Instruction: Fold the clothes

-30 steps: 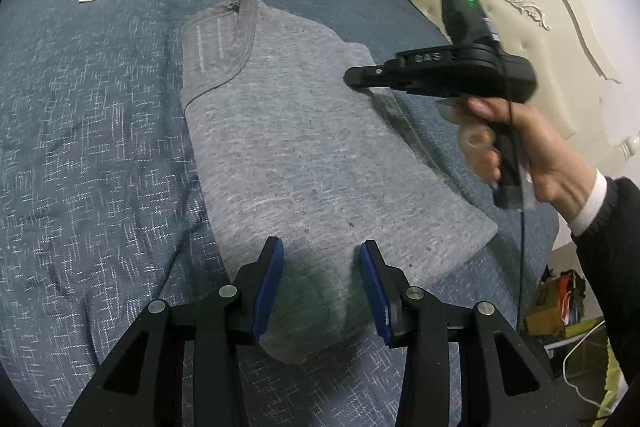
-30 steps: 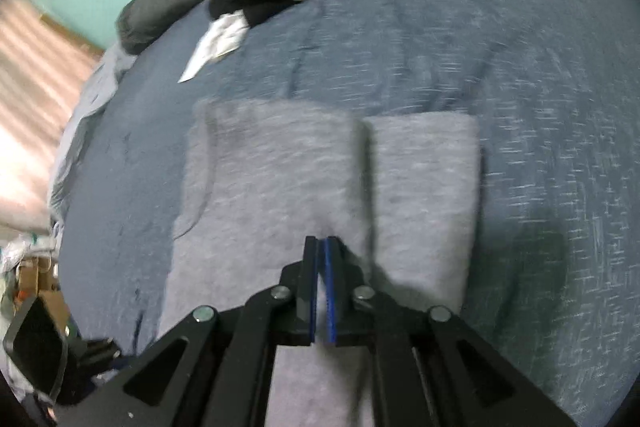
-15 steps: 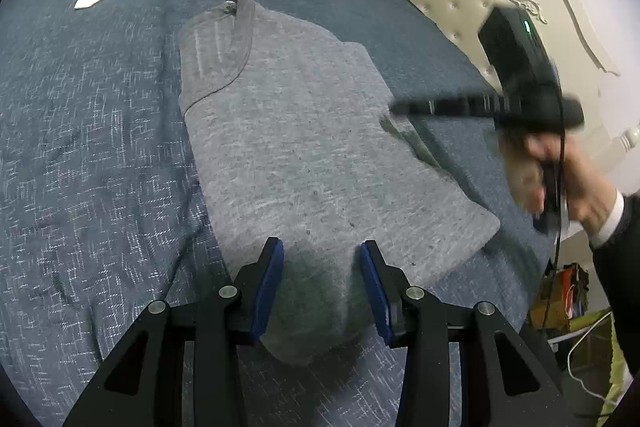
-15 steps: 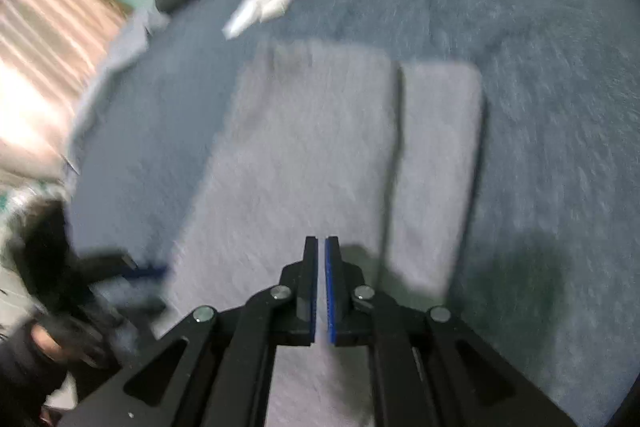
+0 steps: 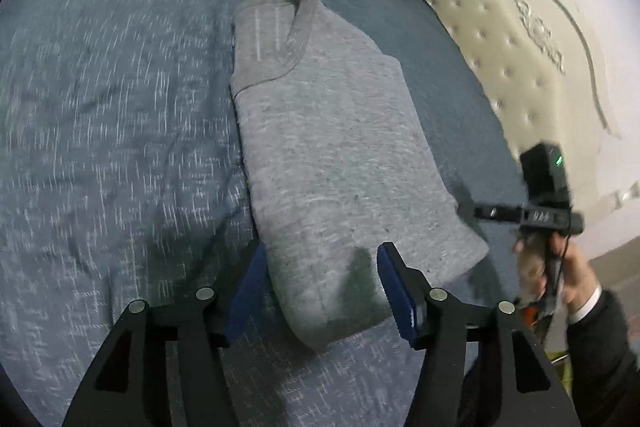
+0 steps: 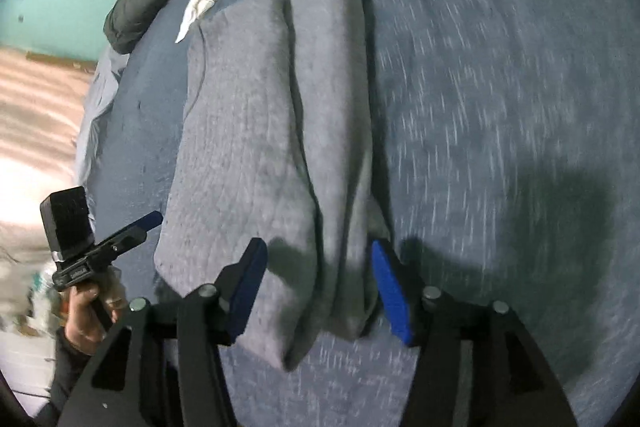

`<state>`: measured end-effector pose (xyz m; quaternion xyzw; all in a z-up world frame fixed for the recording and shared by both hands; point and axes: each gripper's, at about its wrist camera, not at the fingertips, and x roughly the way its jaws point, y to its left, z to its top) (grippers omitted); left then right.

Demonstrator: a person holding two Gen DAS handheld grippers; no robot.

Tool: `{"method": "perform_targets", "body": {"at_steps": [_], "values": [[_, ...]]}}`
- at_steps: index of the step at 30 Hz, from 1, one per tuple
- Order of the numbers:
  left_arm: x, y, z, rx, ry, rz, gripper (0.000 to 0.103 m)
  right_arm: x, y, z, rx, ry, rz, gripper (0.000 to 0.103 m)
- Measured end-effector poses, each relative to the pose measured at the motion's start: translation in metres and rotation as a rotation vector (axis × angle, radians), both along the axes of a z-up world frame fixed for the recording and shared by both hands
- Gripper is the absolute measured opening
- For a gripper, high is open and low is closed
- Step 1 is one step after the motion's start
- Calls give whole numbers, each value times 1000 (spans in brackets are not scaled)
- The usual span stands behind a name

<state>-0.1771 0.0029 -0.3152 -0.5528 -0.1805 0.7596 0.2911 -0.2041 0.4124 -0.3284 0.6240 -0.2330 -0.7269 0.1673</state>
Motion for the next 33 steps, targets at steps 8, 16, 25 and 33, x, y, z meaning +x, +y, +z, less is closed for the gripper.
{"method": "perform_targets", "body": {"at_steps": [8, 16, 25, 33], "values": [[0, 8, -22, 74, -77, -14, 68, 5, -7, -14, 3, -42, -34, 58], [-14, 6, -54, 168, -149, 6, 80, -2, -14, -20, 14, -53, -19, 58], [-21, 19, -60, 186, -130, 18, 81, -12, -14, -30, -26, -42, 17, 59], [-26, 32, -58, 173, -123, 34, 81, -16, -10, -33, -55, -30, 32, 59]]}}
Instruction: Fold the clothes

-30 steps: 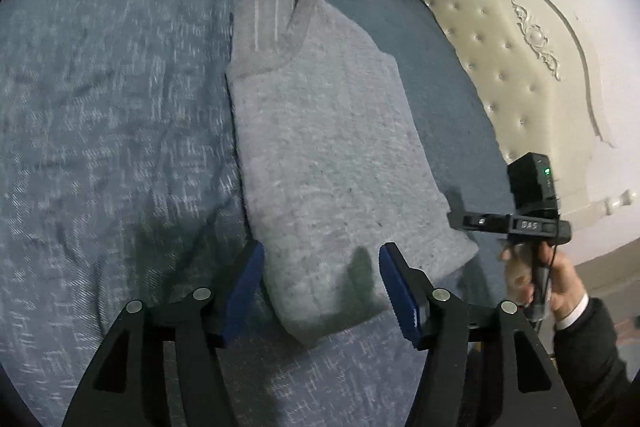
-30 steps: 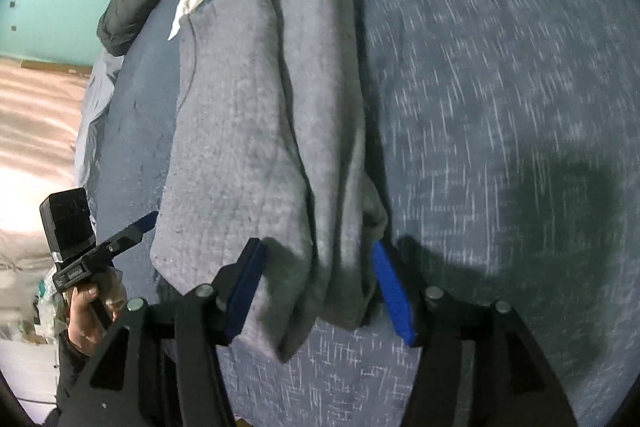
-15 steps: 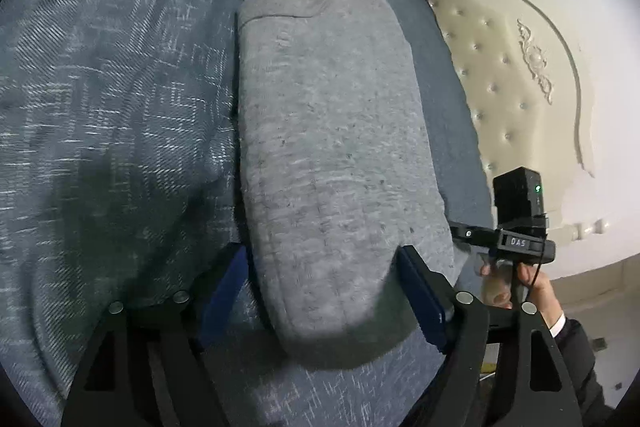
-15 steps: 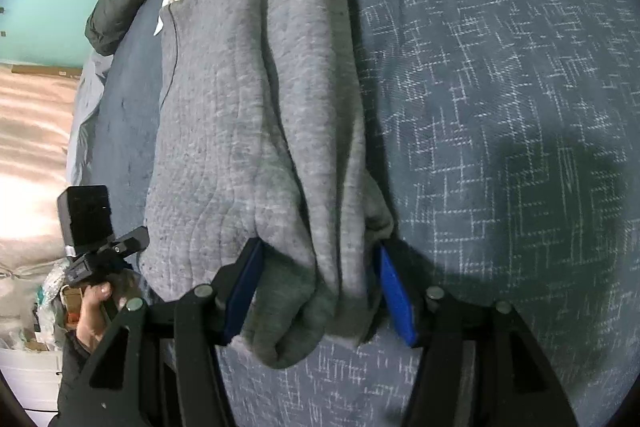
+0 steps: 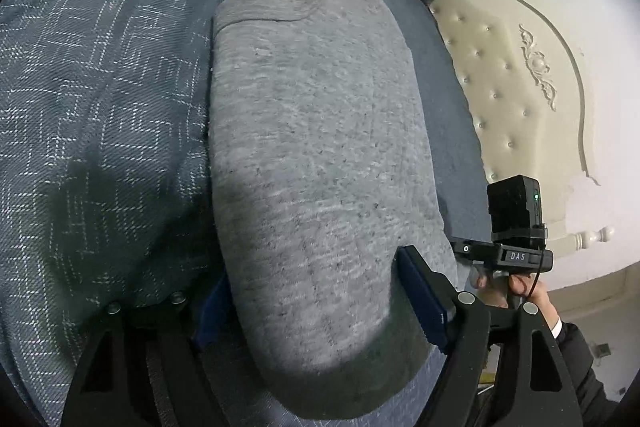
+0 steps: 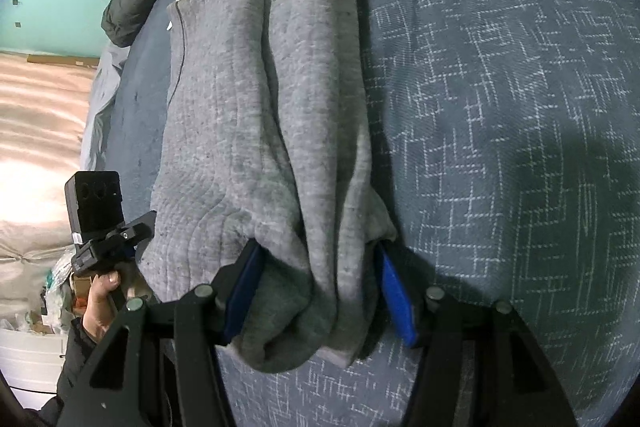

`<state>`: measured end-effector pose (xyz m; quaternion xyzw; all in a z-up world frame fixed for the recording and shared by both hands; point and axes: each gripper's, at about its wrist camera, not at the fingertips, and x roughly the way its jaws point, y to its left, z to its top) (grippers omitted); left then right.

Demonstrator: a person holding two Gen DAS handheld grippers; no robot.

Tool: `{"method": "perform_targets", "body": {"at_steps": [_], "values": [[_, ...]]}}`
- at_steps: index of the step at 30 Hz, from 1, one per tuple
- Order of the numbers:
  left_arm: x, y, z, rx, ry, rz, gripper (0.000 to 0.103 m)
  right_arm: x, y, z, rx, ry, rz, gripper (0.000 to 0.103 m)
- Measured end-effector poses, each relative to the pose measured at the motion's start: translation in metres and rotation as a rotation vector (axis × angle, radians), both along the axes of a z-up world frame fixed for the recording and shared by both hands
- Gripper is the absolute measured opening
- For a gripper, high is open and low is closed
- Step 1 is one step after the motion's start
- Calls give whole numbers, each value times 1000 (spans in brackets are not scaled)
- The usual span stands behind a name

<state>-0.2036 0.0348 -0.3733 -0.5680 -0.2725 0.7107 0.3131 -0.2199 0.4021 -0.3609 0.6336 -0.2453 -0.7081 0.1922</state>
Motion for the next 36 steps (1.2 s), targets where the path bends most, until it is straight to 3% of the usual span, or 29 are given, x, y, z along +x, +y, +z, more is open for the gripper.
{"method": "perform_targets", "body": {"at_steps": [7, 9, 11, 15, 20, 27, 36], "values": [[3, 4, 4, -10, 14, 12, 80, 3, 5, -2, -5, 26, -11, 58], [0, 8, 4, -18, 16, 12, 77, 5, 1, 2, 19, 53, 7, 52], [1, 9, 7, -28, 25, 13, 75, 6, -4, 7, 36, 84, 23, 39], [0, 15, 17, -49, 46, 29, 67, 10, -17, 21, 98, 136, 55, 29], [1, 20, 40, -45, 90, 35, 61, 13, -19, 53, 121, 224, 88, 25], [-7, 43, 85, -39, 147, 44, 61, 7, -8, 103, 136, 320, 120, 24], [-27, 79, 138, -35, 246, 7, 61, -15, 36, 165, 154, 395, 139, 24]]}}
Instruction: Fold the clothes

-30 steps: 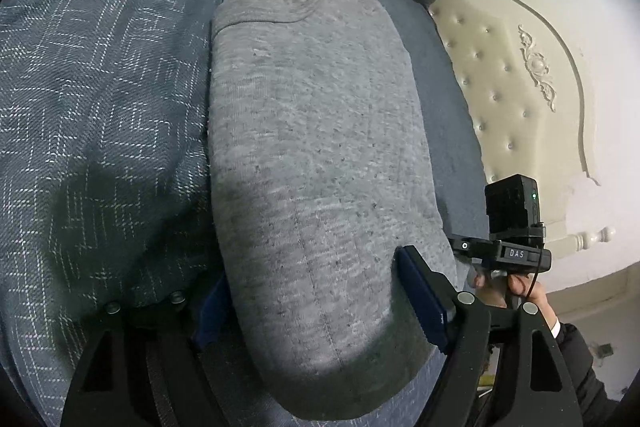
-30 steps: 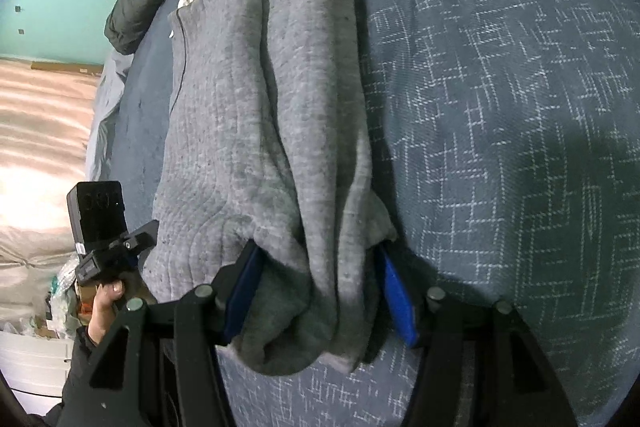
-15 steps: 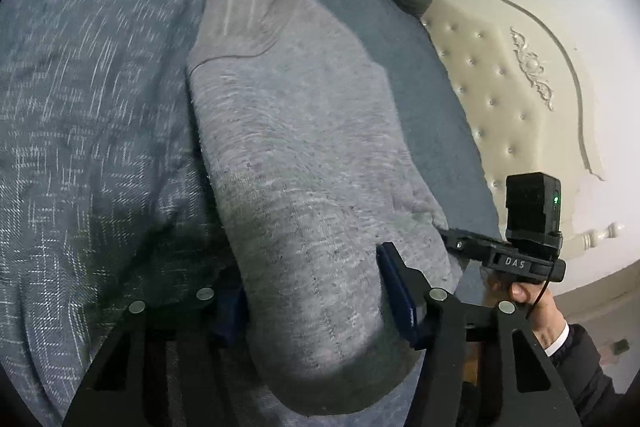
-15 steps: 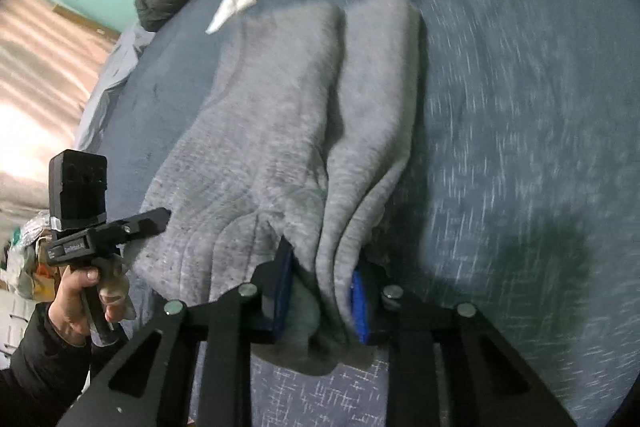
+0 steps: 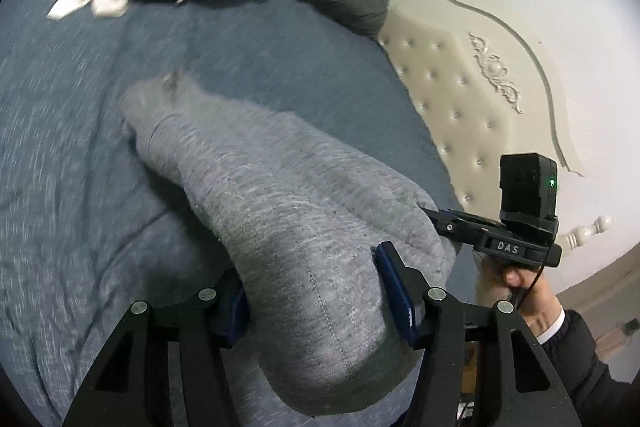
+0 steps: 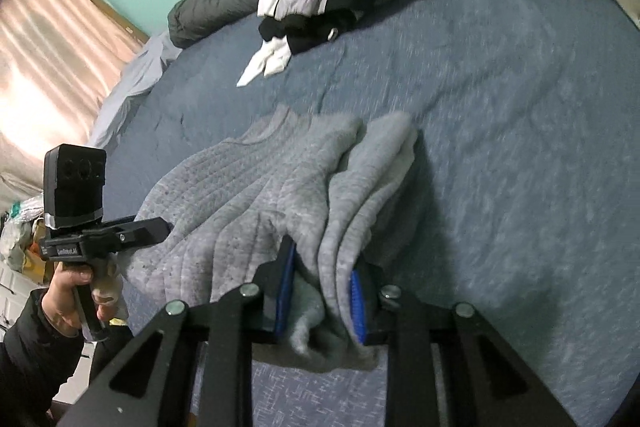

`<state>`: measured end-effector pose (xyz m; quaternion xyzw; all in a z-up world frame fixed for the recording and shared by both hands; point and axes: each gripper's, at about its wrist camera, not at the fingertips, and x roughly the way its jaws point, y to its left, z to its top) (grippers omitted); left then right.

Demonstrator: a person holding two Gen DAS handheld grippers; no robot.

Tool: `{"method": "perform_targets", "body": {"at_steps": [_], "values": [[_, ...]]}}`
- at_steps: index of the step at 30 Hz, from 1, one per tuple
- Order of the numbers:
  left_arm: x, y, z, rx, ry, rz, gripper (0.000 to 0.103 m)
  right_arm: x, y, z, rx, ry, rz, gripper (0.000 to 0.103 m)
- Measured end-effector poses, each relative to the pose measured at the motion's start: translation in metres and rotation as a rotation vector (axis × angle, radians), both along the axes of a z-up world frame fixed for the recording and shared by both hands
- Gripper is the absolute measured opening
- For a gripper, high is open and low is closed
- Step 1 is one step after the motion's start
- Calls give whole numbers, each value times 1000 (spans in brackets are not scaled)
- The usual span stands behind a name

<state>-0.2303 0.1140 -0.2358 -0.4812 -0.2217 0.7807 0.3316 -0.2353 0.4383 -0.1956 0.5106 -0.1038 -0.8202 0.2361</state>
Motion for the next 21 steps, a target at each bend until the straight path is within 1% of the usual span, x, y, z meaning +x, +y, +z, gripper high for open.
{"method": "perform_targets", "body": {"at_steps": [3, 5, 10, 15, 21], "values": [[-6, 11, 13, -6, 20, -14, 61, -8, 2, 10, 10, 17, -4, 24], [-17, 26, 21, -9, 29, -12, 61, -12, 4, 17, 15, 28, -4, 23], [-21, 51, 43, -18, 48, -16, 61, -14, 25, 43, 15, 61, -11, 23], [-23, 93, 75, -18, 86, -40, 61, -15, 59, 77, 19, 106, -38, 23], [-30, 164, 109, -12, 139, -88, 61, -7, 120, 115, 46, 159, -92, 23]]}}
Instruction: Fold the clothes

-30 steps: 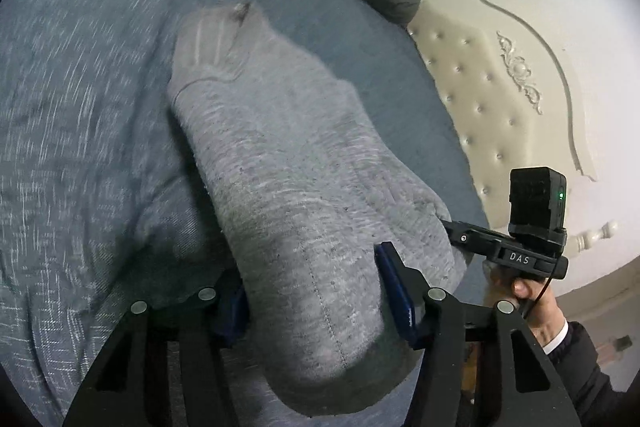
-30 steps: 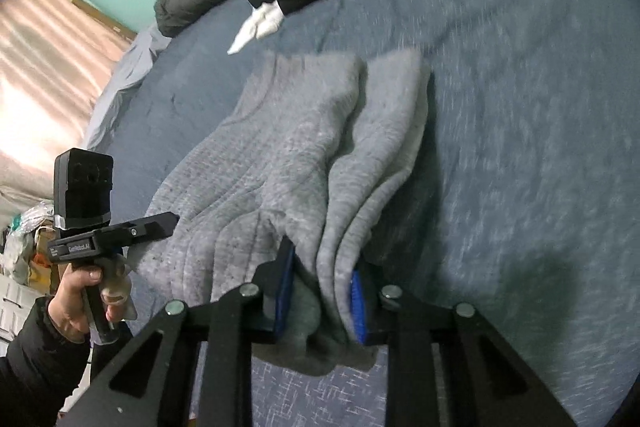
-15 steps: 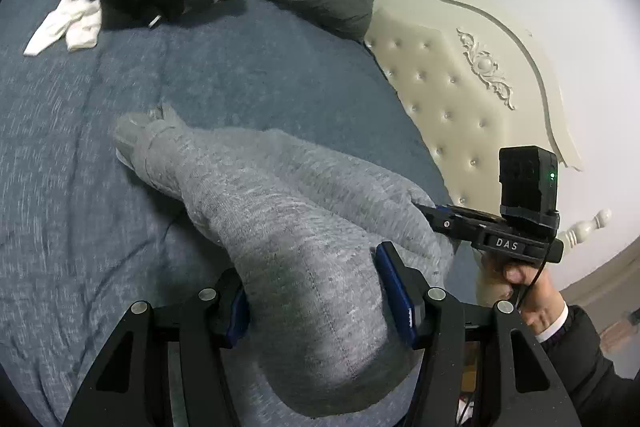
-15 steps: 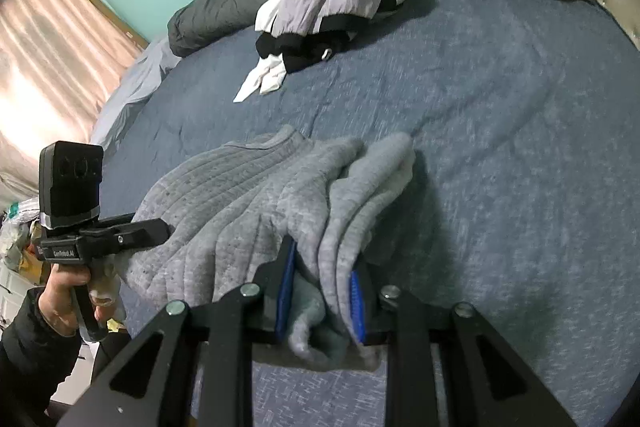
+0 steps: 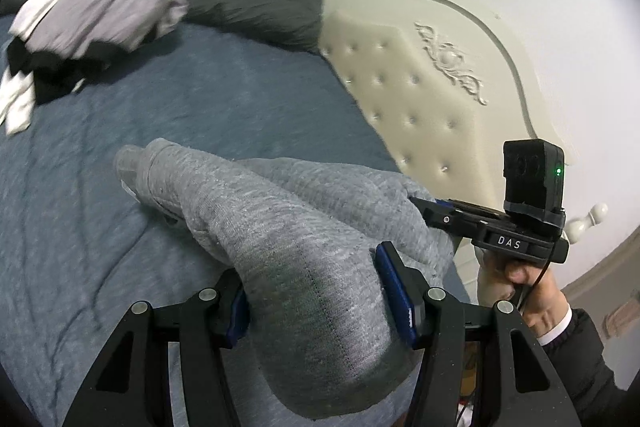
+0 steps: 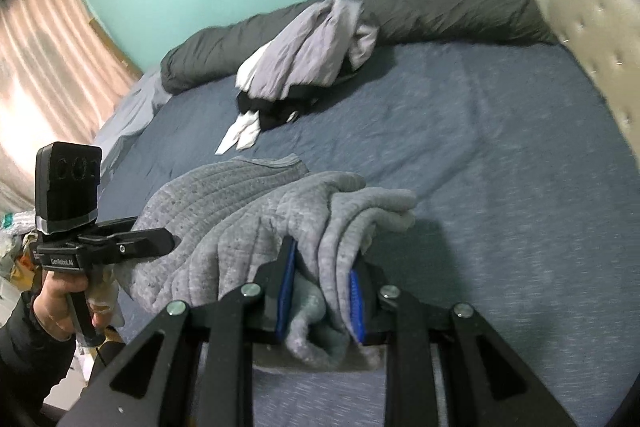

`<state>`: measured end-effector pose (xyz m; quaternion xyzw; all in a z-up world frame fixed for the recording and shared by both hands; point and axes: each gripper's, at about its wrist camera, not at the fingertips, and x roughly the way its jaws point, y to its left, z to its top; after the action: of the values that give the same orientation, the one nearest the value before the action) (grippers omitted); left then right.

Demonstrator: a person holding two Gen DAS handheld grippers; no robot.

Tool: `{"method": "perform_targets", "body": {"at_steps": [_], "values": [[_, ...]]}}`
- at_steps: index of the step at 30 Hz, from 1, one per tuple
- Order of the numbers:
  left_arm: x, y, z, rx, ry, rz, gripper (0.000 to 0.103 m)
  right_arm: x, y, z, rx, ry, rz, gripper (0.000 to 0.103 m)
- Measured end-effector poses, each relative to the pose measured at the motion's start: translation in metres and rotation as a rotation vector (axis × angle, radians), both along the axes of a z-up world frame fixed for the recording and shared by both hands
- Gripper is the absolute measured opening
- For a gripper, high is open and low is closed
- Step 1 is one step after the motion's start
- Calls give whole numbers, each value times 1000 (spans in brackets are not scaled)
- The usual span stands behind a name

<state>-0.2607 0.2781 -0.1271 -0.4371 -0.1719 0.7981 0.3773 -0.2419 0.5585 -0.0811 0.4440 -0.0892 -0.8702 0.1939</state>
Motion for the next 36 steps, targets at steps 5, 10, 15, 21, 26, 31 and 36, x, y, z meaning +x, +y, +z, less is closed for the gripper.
{"method": "perform_targets", "body": {"at_steps": [5, 10, 15, 21, 26, 31, 36], "values": [[2, 73, 18, 13, 42, -52, 61, 14, 67, 21, 12, 35, -75, 23], [1, 151, 30, 21, 73, -104, 61, 25, 137, 35, 32, 56, -151, 23], [-3, 224, 37, 36, 93, -160, 61, 38, 198, 43, 63, 81, -203, 23], [-5, 303, 34, 42, 126, -220, 61, 52, 261, 43, 100, 109, -266, 23], [-8, 357, 29, 53, 164, -245, 61, 57, 302, 43, 137, 148, -312, 23], [-10, 394, 17, 63, 187, -224, 61, 56, 329, 34, 173, 180, -349, 23], [-10, 418, -19, 58, 188, -204, 61, 58, 351, -2, 180, 160, -380, 23]]}}
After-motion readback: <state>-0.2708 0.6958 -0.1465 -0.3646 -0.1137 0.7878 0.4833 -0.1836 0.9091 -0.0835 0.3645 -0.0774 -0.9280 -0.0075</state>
